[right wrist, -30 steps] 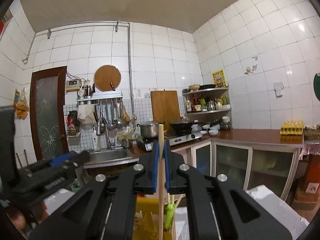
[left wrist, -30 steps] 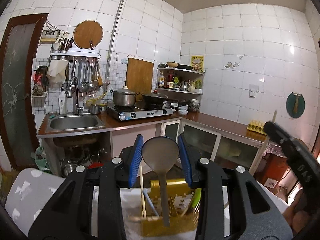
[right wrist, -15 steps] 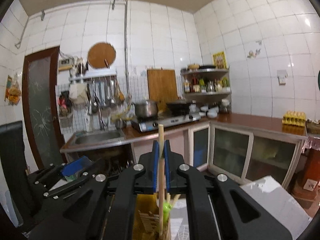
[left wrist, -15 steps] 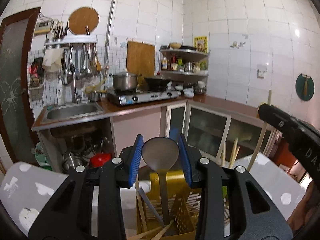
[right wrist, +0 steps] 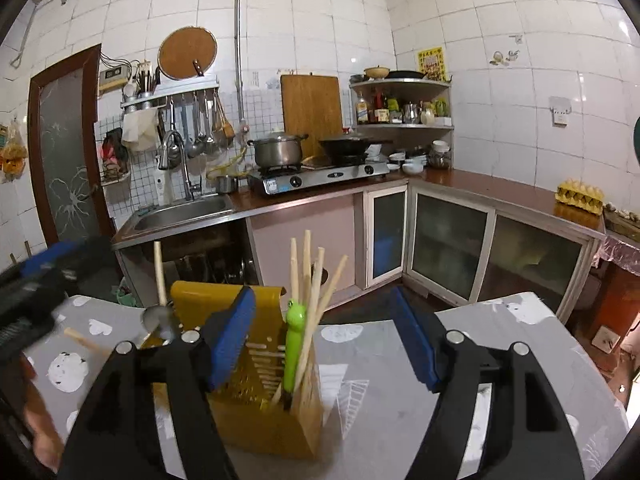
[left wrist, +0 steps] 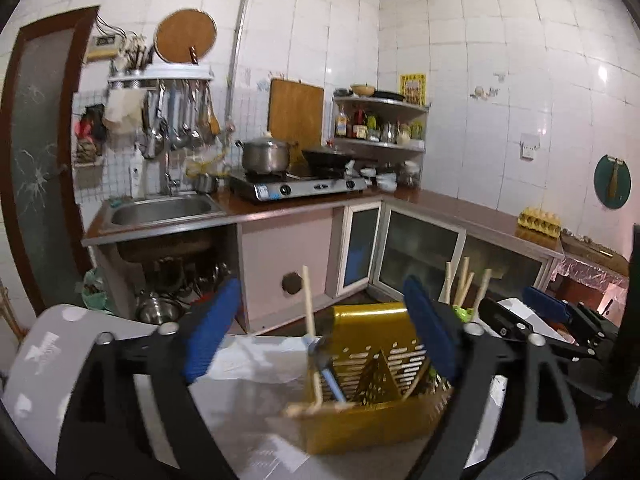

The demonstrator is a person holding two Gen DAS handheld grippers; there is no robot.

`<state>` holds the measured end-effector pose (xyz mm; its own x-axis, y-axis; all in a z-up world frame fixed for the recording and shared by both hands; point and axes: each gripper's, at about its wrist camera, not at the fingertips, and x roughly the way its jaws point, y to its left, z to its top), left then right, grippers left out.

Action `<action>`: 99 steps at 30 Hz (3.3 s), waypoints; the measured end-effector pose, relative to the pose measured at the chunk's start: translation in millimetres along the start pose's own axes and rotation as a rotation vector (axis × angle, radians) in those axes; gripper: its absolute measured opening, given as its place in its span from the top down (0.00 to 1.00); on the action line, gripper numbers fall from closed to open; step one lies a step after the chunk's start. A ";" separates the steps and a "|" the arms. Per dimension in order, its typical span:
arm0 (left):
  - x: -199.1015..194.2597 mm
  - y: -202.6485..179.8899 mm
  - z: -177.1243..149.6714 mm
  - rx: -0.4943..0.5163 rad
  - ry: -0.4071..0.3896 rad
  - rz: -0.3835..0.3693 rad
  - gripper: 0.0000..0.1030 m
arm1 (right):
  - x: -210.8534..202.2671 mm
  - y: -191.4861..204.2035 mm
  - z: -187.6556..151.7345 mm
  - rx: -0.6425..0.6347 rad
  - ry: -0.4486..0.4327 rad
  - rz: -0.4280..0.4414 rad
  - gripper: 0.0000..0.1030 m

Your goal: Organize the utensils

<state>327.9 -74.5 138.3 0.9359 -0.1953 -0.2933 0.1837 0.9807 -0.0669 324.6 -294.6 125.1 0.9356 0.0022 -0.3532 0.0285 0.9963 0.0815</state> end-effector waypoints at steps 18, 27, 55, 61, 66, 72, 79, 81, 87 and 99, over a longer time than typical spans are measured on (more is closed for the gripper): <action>-185.0 39.1 -95.7 0.010 0.000 0.102 0.05 | -175.7 30.8 -118.1 -0.038 0.020 0.008 0.04; -218.0 33.7 -161.3 0.023 0.056 0.133 0.05 | -215.4 38.6 -168.4 -0.040 0.018 0.002 0.04; -242.2 39.5 -197.3 0.016 -0.069 0.214 0.05 | -252.7 46.2 -197.2 -0.078 -0.148 -0.038 0.04; -244.5 39.6 -198.8 0.020 -0.081 0.213 0.05 | -253.8 47.8 -197.8 -0.082 -0.154 -0.038 0.04; -245.2 40.3 -199.4 0.023 -0.081 0.213 0.05 | -253.5 47.4 -198.5 -0.077 -0.153 -0.038 0.04; -246.9 38.9 -199.9 0.030 -0.086 0.216 0.05 | -252.7 47.4 -198.8 -0.077 -0.150 -0.039 0.04; -248.3 37.5 -198.8 0.043 -0.092 0.217 0.05 | -252.3 47.2 -198.9 -0.076 -0.151 -0.039 0.04; -249.1 37.3 -198.9 0.045 -0.095 0.218 0.05 | -252.4 47.1 -199.0 -0.077 -0.150 -0.039 0.04; -251.2 35.9 -199.6 0.055 -0.105 0.219 0.05 | -252.6 47.0 -199.1 -0.076 -0.152 -0.039 0.04; -251.8 35.4 -199.3 0.058 -0.110 0.219 0.05 | -252.9 46.7 -199.4 -0.078 -0.154 -0.040 0.04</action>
<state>38.8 7.7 19.7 0.9818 0.0212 -0.1887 -0.0134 0.9990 0.0425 19.1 -231.4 32.4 0.9773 -0.0447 -0.2069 0.0449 0.9990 -0.0040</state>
